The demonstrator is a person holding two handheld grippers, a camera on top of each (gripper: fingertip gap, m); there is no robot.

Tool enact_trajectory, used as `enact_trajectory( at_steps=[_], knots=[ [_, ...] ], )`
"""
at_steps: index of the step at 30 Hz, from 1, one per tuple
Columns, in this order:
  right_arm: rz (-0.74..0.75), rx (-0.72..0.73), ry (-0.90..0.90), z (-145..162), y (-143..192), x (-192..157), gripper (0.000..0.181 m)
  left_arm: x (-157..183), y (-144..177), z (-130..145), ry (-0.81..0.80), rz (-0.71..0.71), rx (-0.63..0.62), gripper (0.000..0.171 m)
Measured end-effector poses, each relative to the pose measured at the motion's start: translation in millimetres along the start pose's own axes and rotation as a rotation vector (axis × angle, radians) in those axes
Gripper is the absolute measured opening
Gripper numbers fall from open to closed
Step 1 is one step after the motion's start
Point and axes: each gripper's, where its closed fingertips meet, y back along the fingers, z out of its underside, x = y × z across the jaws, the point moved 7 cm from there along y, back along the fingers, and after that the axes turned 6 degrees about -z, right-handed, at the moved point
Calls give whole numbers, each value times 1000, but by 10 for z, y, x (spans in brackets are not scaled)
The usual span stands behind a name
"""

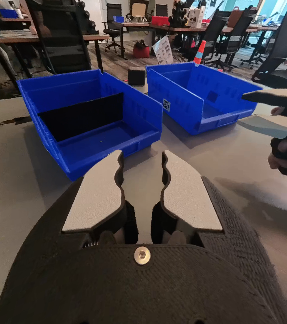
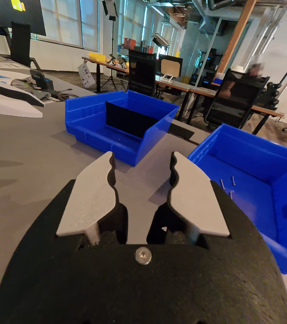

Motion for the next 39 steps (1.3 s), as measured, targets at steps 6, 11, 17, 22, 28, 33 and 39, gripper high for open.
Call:
enact_trajectory(
  at_steps=[6,11,17,22,28,33,39],
  knots=[
    [-13,75,4,-296,-50,115,57,43,-10,-147,-8,-30,40,46],
    [4,88,80,-253,-129,127,52,81,-10,-181,-33,-34,29,47],
    [5,116,149,-159,-179,120,48,-85,-96,-610,-166,31,-47,43],
    [-13,106,103,-108,-223,139,47,-278,-295,-1125,-389,86,-161,45],
    [-19,112,109,-91,-211,143,46,-421,-791,-1637,-734,351,-240,46],
    [-24,87,121,-48,-240,130,47,-637,-1392,-1609,-1126,557,-503,44],
    [-22,67,95,-14,-285,141,48,-905,-2226,-1583,-1003,527,-812,41]
  ],
)
